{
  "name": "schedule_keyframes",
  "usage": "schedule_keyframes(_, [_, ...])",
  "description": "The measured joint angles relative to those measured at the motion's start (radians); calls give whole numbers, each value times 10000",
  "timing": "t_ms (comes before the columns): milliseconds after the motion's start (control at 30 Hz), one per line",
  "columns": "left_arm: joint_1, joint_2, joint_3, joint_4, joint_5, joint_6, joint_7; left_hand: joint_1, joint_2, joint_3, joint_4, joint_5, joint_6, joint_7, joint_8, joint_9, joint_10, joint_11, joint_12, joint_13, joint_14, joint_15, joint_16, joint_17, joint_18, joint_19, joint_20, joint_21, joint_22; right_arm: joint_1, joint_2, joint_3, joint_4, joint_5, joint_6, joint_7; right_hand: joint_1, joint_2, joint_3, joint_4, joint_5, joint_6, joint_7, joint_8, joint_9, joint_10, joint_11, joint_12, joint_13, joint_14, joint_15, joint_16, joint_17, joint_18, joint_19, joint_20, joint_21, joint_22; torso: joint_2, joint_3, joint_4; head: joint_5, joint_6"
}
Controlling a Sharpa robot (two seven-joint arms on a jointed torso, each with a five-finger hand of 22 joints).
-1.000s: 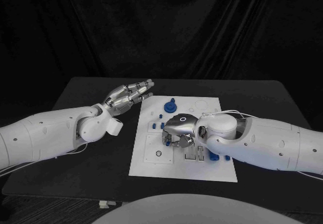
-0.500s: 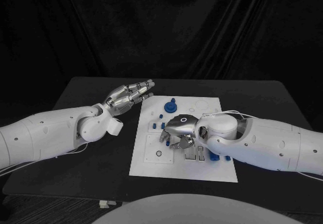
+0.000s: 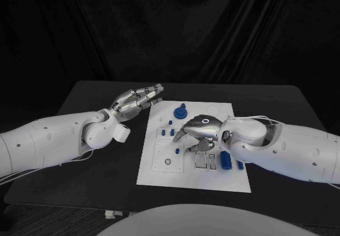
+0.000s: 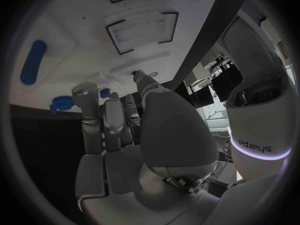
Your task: Assemble the parts on the task board
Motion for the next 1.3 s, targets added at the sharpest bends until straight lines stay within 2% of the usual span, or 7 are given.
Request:
schedule_keyframes(233, [-3, -22, -1, 10, 1, -2, -5, 40, 40, 30, -29, 0, 0, 0, 0, 0, 0, 0, 30, 0, 0, 0, 0, 0, 0, 0, 0, 0, -29, 950, -1083, 25, 575, 101, -685, -20, -150, -150, -355, 804, -118, 533, 296, 126, -12, 55, -4, 413, -77, 357, -39, 311, 371, -3, 490, -67, 889, 0, -2, 4, -2, 18, 0])
schedule_keyframes(433, [-4, -52, -1, 161, 1, -58, 19, 40, 40, 56, -56, 0, -1, 73, 96, 8, 36, 36, 76, 0, -207, -386, -56, -49, 0, -92, -92, 0, -286, 1263, -1717, 25, 685, 238, -703, -302, -215, -214, -421, 866, -118, 496, 259, 65, -78, -53, 19, 413, -93, 357, -39, 311, 388, -2, 606, -60, 1084, 7, -6, 4, -3, -39, 0])
schedule_keyframes(600, [-4, -108, -1, 194, 1, -161, 68, 40, 40, 84, -84, 45, -1, 73, 96, 8, 36, 36, 76, 0, -252, -431, -56, -72, 0, -163, -163, 0, -394, 1233, -1948, 15, 543, 311, -522, -597, -215, -214, -421, 866, -118, 921, 327, 174, -30, 223, 28, 648, -86, 378, -18, 311, 352, -2, 685, -51, 1084, 8, -7, 1, -2, -19, 0])
schedule_keyframes(867, [-7, -151, -1, 232, 1, -277, 131, 39, 40, 84, -84, 50, -1, 73, 96, 7, 36, 36, 76, 0, -252, -431, -56, -73, 0, -163, -163, -39, -409, 966, -1960, 13, 208, 365, -101, -903, -214, -214, -421, 866, -118, 930, 336, 174, -38, 562, -18, 761, -76, 391, 69, 310, 352, -3, 721, -14, 1084, 7, -27, -17, -1, -101, 0])
schedule_keyframes(1000, [-8, -153, -2, 234, 1, -319, 151, 39, 40, 84, -84, 50, -4, 70, 96, 7, -5, -4, 76, 0, -252, -430, -99, -75, 1, -199, -198, -40, -480, 831, -1872, 12, 59, 380, 47, -960, -290, -143, -421, 866, -314, 872, 460, 80, -67, 825, -26, 841, -76, 400, 150, 310, 383, -10, 772, 37, 1087, 7, -27, 1, -4, -99, 0])
schedule_keyframes(1133, [-8, -160, -2, 234, 1, -343, 159, 40, 40, 84, -84, 50, -238, -26, 95, -7, -166, -91, 76, -20, -288, -466, -114, -91, 0, -217, -216, -39, -548, 688, -1778, 12, -38, 387, 133, -967, -333, -175, -421, 866, -372, 871, 461, 46, -69, 1049, -29, 877, -76, 400, 150, 310, 420, -99, 792, 57, 1141, 6, -17, 21, -7, -84, 0])
schedule_keyframes(1300, [-9, -171, -2, 232, 1, -356, 161, 39, 40, 84, -83, 50, -323, -38, 53, -28, -186, -110, 76, -28, -288, -466, -114, -98, 1, -217, -216, -39, -547, 546, -1637, 11, -187, 392, 205, -960, -333, -175, -421, 866, -427, 835, 565, 46, -69, 1133, -16, 877, -77, 400, 150, 310, 419, -97, 810, 76, 1141, 5, -2, 22, -5, -105, 0])
